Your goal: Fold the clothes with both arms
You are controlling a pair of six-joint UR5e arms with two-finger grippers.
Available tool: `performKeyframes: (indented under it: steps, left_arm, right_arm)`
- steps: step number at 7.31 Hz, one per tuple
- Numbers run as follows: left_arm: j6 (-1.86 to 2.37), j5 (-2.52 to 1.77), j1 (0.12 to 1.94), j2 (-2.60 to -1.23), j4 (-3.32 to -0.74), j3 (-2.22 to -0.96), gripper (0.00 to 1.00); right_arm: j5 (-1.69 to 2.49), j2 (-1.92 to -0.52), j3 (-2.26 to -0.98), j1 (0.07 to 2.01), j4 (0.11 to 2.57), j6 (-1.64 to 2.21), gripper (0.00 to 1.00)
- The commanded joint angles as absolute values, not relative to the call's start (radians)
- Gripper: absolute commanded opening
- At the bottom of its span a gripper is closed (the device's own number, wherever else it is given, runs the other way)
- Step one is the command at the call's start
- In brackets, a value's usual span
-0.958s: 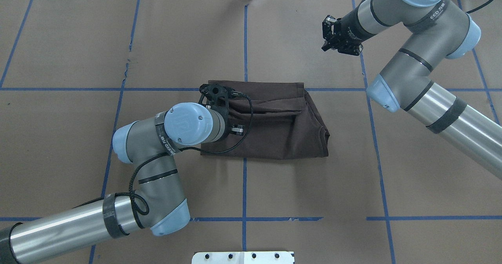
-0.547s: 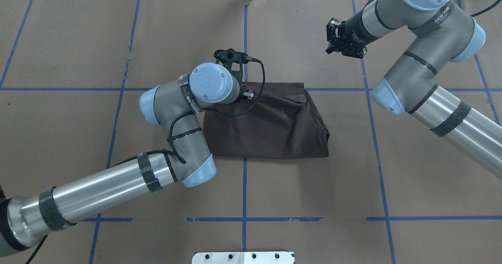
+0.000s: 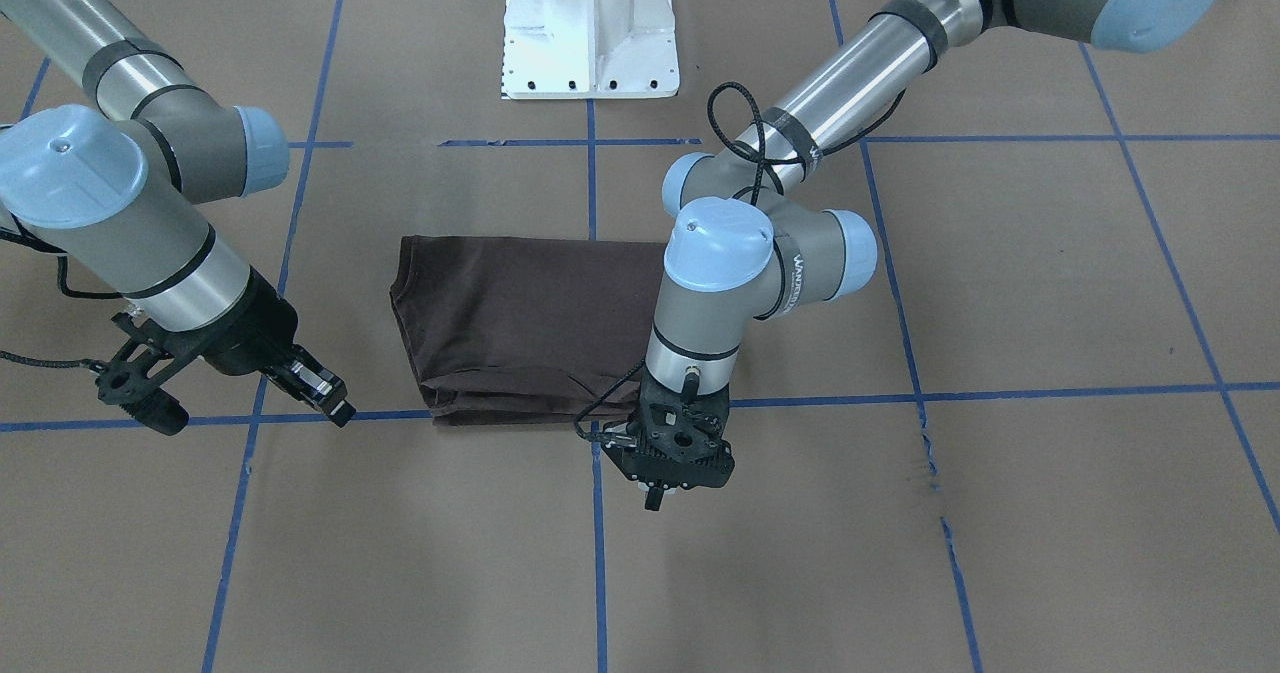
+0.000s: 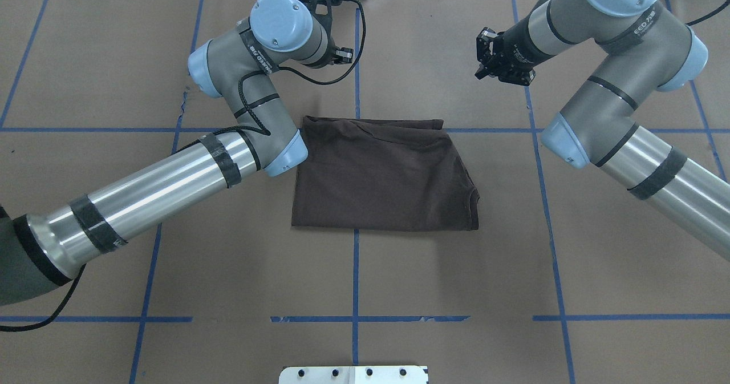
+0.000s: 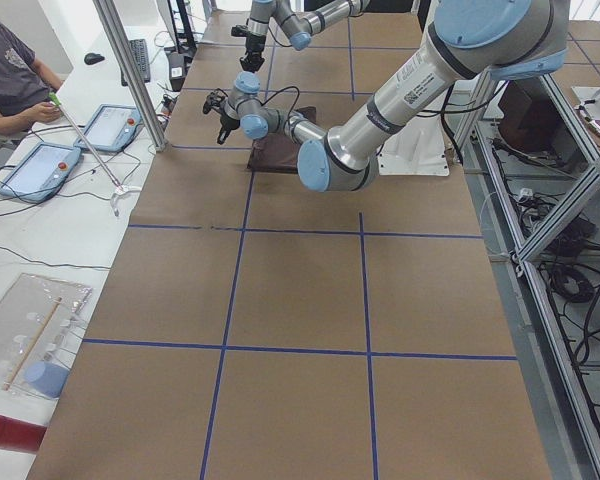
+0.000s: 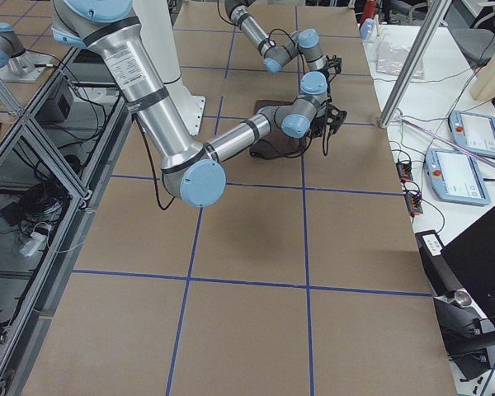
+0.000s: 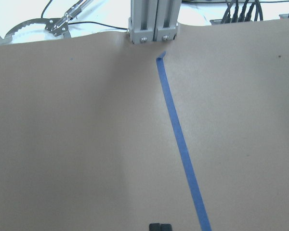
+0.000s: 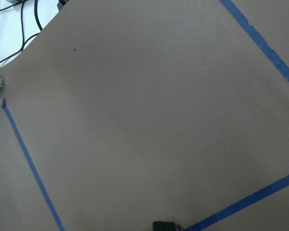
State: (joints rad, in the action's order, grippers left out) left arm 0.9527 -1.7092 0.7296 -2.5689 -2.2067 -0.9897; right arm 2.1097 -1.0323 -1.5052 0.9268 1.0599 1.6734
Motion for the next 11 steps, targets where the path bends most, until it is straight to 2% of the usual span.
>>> performKeyframes:
  steps: [1, 2, 3, 7, 8, 10, 11]
  left_arm:
    - [0.951, -1.811, 0.75, -2.437, -2.081, -1.259, 0.0]
    - [0.951, -1.856, 0.773, -2.337, -2.038, -1.42, 0.0]
    - [0.951, -1.859, 0.791, -2.26, -2.028, -1.525, 0.0]
    - [0.933, -2.05, 0.941, -2.013, -2.029, -1.709, 0.0]
    - [0.921, -2.063, 0.949, -1.982, -2.029, -1.73, 0.0]
    - [0.92, -2.063, 0.951, -1.968, -2.029, -1.752, 0.0]
    - [0.922, -2.063, 0.95, -1.968, -2.028, -1.756, 0.0]
  right_arm:
    - [2.106, -1.023, -1.534, 0.908, 1.065, 1.687, 0.0]
    - [2.096, -1.028, -1.584, 0.858, 1.087, 1.698, 0.0]
    - [2.068, -1.019, -1.629, 0.789, 1.129, 1.73, 0.0]
    - [1.915, -0.999, -1.652, 0.6, 1.2, 1.718, 0.0]
    - [1.861, -0.962, -1.599, 0.583, 1.198, 1.7, 0.0]
    - [1.836, -0.838, -1.409, 0.574, 1.195, 1.643, 0.0]
    - [1.832, -0.835, -1.376, 0.58, 1.193, 1.605, 0.0]
